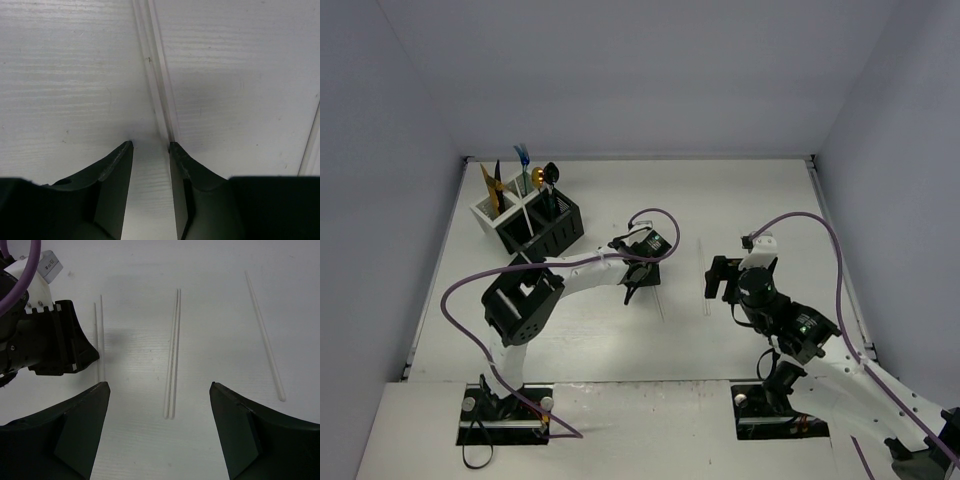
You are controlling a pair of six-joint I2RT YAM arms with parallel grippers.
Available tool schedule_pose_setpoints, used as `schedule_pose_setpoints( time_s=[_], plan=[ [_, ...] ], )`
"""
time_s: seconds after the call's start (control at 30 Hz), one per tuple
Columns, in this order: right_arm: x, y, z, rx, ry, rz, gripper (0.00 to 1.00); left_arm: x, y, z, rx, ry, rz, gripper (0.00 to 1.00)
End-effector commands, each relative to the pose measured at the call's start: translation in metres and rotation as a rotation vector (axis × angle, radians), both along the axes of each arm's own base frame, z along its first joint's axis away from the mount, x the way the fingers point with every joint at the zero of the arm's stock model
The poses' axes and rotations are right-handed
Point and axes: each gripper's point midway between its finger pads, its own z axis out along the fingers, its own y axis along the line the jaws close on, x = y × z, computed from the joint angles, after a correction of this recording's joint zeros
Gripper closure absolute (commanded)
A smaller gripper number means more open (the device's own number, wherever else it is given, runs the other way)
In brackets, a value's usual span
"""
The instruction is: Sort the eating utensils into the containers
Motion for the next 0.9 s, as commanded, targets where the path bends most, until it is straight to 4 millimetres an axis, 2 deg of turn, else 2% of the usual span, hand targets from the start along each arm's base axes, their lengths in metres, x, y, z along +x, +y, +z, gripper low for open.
schedule_pose_setpoints(
  time_s=[0.0, 0.17, 0.5, 0.67, 0.87],
  plan=[
    [0.004, 0.000, 0.012, 0.046, -0.048, -0.019, 0.21, 0.006, 0.003, 0.003, 0.013, -0.018, 0.043, 0.71],
    [0.005, 0.001, 0.011, 0.043, -0.042, -0.014, 0.21, 0.002, 0.014, -0.005, 0.072, -0.003, 0.049, 0.77],
    [0.004, 0.002, 0.013, 0.048, -0.046, -0.011, 0.21, -0.013, 0.061, 0.001, 0.260, -0.013, -0.012, 0.88],
    [0.004, 0.003, 0.014, 0.053, -0.047, -0.006, 0.21, -0.020, 0.068, 0.008, 0.291, -0.012, -0.105, 0.88],
    [0.004, 0.004, 0.015, 0.053, -0.045, -0.002, 0.21, -0.028, 0.064, 0.009, 0.270, 0.018, -0.173, 0.88]
  ],
)
